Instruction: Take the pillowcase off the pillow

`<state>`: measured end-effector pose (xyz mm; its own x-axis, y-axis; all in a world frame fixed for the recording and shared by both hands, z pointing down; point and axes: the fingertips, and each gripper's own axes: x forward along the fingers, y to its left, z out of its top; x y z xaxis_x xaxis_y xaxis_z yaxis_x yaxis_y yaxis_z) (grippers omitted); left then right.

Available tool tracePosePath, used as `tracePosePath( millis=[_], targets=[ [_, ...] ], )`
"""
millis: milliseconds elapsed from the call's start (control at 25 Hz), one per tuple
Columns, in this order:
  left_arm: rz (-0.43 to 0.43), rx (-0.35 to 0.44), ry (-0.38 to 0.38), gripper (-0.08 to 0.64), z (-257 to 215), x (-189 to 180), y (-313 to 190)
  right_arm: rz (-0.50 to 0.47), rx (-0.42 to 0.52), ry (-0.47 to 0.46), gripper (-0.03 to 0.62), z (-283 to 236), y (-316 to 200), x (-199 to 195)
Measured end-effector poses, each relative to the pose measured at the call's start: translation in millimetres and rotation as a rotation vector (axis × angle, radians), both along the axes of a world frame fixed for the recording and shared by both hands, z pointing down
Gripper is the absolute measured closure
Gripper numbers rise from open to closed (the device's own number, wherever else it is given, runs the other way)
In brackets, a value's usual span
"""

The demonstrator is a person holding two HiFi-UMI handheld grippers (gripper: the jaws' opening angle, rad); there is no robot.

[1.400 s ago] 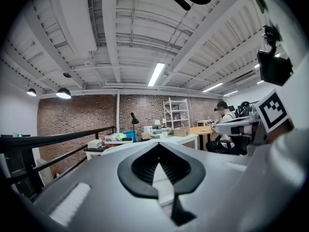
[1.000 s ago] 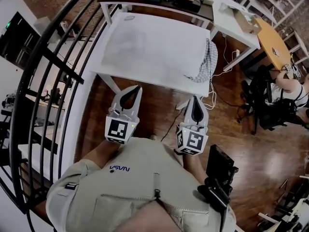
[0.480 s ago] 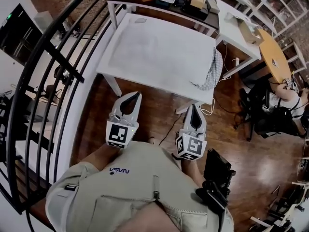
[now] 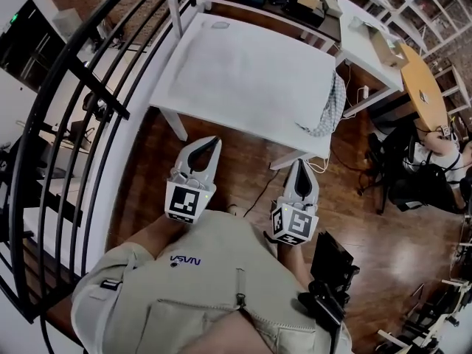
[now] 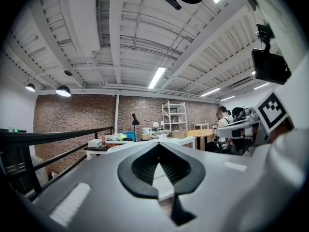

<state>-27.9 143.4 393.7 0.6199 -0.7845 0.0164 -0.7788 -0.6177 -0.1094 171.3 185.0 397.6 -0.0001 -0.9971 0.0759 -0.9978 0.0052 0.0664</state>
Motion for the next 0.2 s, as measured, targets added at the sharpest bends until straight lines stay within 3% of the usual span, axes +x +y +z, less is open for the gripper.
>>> tracePosePath(
  millis=[200],
  targets=[
    [0.016,-0.009,-0.006,0.555,4.6,-0.8,1.0,0.019,-0.013,-0.006,0.591,7.7,2.5,0.1]
  ],
)
